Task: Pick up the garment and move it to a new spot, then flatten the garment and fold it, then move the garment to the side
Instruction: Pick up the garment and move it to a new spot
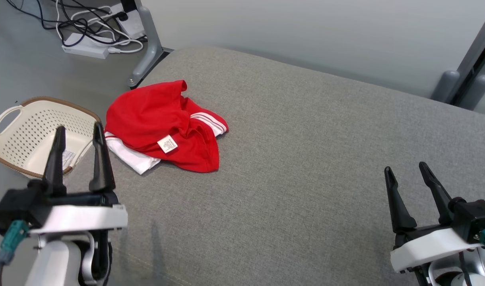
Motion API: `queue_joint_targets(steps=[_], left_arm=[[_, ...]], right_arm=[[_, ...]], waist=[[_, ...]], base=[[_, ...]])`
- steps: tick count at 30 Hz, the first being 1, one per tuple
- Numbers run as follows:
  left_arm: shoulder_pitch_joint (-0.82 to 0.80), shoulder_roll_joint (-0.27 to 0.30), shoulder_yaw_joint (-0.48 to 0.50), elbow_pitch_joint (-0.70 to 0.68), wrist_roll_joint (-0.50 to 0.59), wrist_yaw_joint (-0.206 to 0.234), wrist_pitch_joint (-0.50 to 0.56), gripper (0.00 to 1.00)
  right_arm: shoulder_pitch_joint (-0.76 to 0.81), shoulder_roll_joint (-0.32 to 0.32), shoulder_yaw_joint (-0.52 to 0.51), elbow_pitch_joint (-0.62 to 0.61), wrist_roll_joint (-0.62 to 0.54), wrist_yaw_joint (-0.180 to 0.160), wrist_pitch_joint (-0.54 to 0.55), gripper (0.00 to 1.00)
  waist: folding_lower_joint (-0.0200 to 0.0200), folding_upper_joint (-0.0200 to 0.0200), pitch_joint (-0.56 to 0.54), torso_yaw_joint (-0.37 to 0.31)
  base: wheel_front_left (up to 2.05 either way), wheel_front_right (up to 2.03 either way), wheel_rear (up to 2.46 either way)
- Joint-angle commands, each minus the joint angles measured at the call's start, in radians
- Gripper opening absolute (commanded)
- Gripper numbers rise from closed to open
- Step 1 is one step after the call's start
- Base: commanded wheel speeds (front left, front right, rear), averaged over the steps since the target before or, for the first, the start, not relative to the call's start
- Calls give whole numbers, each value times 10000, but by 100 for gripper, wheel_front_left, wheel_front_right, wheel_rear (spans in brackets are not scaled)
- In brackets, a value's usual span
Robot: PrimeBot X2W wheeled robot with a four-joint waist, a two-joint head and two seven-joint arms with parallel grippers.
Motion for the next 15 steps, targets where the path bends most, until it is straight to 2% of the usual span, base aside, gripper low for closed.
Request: queue_joint_targets(steps=[1,7,15], left_arm=[[-391,84,39,15,3,-72,-27,100],[-2527,436,51,1319,-276,-445,623,100],[-4559,807,-141,5463,-752,-1246,1725,100]], right_arm=[[-114,-66,11,-90,-45,-2,71,100],[-544,-342,231,-408,-132,-1,315,100],[-1124,-638,418,-572,-73,-2,404,100]], waist=[[0,0,239,-168],[0,0,1168,-800],[0,0,2346,-1611]], base=[[0,0,0],[0,0,0],[0,0,0]])
